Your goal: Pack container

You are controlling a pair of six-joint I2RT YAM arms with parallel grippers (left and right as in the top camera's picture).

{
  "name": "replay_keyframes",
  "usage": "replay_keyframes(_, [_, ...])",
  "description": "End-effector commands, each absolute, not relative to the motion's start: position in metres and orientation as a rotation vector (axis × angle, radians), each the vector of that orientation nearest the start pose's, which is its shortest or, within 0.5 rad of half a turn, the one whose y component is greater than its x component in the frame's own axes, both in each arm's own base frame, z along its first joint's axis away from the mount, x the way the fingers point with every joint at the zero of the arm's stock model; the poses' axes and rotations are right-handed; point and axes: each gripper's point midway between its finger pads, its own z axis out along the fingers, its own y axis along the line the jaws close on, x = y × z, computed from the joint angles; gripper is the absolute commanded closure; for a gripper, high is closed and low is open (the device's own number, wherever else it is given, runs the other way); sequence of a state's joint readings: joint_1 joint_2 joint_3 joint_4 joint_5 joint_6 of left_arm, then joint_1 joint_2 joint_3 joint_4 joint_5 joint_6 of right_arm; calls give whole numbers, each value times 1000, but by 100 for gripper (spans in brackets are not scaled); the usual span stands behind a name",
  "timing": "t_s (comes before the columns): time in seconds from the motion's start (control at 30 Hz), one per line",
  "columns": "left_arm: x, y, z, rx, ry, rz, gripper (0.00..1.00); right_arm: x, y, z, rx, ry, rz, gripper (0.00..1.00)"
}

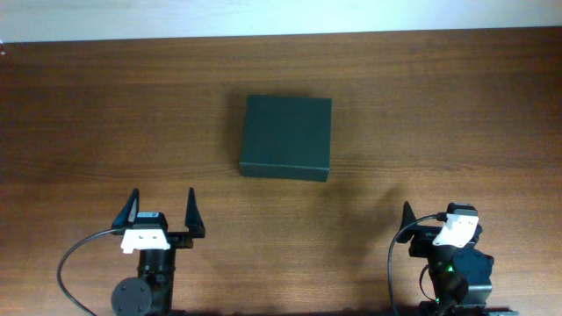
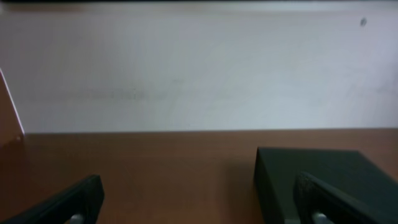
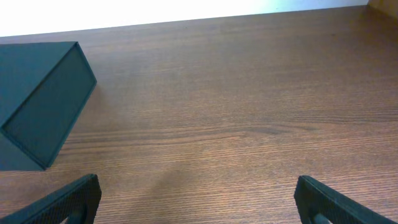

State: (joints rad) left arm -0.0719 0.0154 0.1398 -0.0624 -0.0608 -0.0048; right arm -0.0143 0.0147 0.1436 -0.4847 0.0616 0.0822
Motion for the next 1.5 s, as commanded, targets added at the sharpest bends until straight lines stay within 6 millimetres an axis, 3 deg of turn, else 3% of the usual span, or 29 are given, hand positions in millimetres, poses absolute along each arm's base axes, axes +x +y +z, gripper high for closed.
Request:
replay_keyframes(0.0, [240,-9,207,2,1533,-29,1,221,-15,122,143,1914,-13,1])
replay_keyframes(0.43, [244,-30,159,102,1639,-126,1,221,-15,122,143,1914,-13,1])
replay_keyframes(1.47, [244,-31,159,105,1640,-128,1,221,-15,122,143,1914,-13,1])
